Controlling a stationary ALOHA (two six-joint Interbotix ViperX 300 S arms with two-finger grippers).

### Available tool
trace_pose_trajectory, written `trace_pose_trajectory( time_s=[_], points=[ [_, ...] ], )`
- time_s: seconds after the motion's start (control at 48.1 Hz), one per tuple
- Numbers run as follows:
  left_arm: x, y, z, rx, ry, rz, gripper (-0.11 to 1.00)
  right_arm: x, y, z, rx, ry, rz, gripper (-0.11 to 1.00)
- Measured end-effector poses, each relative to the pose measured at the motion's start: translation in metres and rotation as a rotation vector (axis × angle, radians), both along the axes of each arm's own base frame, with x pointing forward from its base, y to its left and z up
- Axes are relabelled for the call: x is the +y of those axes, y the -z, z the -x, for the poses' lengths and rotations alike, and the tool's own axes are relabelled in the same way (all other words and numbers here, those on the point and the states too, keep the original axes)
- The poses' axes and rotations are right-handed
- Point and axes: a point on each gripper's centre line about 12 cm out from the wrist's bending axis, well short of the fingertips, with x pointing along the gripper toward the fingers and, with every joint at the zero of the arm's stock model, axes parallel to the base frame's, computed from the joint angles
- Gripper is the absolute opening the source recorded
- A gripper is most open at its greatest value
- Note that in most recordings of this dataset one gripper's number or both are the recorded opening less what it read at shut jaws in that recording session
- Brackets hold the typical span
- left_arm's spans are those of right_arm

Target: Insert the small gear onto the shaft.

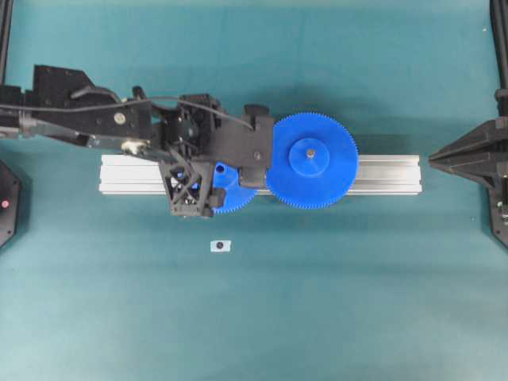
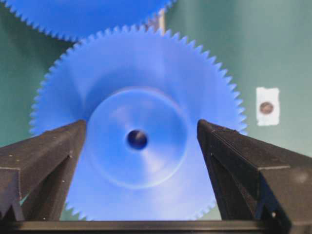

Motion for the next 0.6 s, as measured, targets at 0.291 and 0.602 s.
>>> trace_pose_trajectory(
  time_s=[0.291, 0.602],
  points=[
    [0.006, -0.025, 0.002, -0.05, -0.011, -0.007, 0.91, 0.0, 0.001, 0.0, 0.0, 0.0, 0.0, 0.21],
    [0.013, -0.054, 0.015, -0.121, -0.021, -0.022, 0.61, 0.0, 0.001, 0.0, 0.0, 0.002, 0.0, 0.21]
  ],
)
